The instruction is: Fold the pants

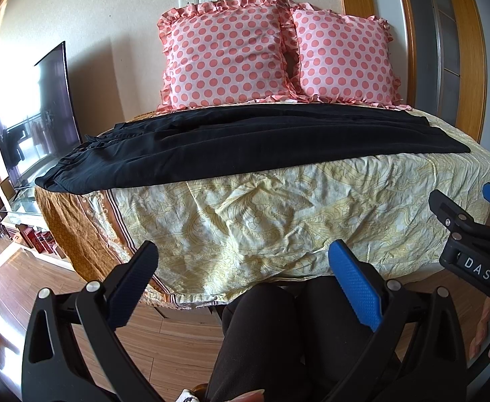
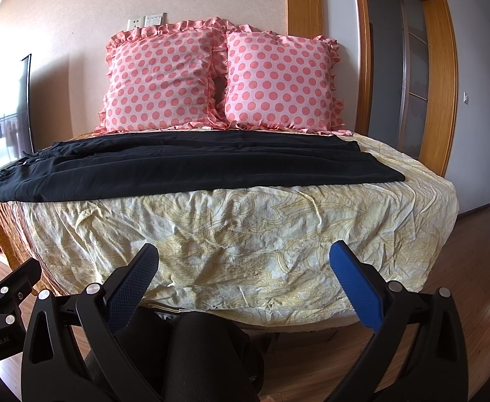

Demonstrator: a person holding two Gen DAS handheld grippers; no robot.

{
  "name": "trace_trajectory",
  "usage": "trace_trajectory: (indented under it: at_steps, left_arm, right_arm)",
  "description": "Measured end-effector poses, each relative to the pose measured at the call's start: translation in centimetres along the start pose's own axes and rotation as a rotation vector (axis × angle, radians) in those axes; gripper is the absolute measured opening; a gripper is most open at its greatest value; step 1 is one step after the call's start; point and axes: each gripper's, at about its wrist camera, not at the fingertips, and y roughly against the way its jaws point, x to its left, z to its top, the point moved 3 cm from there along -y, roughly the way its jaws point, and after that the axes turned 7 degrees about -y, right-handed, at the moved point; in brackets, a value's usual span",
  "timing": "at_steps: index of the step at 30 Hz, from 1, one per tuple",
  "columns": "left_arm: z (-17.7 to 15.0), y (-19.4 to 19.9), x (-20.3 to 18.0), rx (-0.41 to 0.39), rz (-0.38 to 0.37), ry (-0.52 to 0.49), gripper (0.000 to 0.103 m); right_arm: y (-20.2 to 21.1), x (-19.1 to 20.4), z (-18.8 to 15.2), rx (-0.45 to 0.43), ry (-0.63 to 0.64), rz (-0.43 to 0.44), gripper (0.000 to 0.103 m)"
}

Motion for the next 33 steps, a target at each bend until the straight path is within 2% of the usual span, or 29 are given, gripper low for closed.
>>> trace_trajectory:
  at_steps: [33]
  left_arm:
    - [-0.37,-0.27,0.03,0.003,0.000,0.000,0.101]
  right_arm:
    - [-0.11,-0.01,0.02,0.004,-0.004,0.000,0.102]
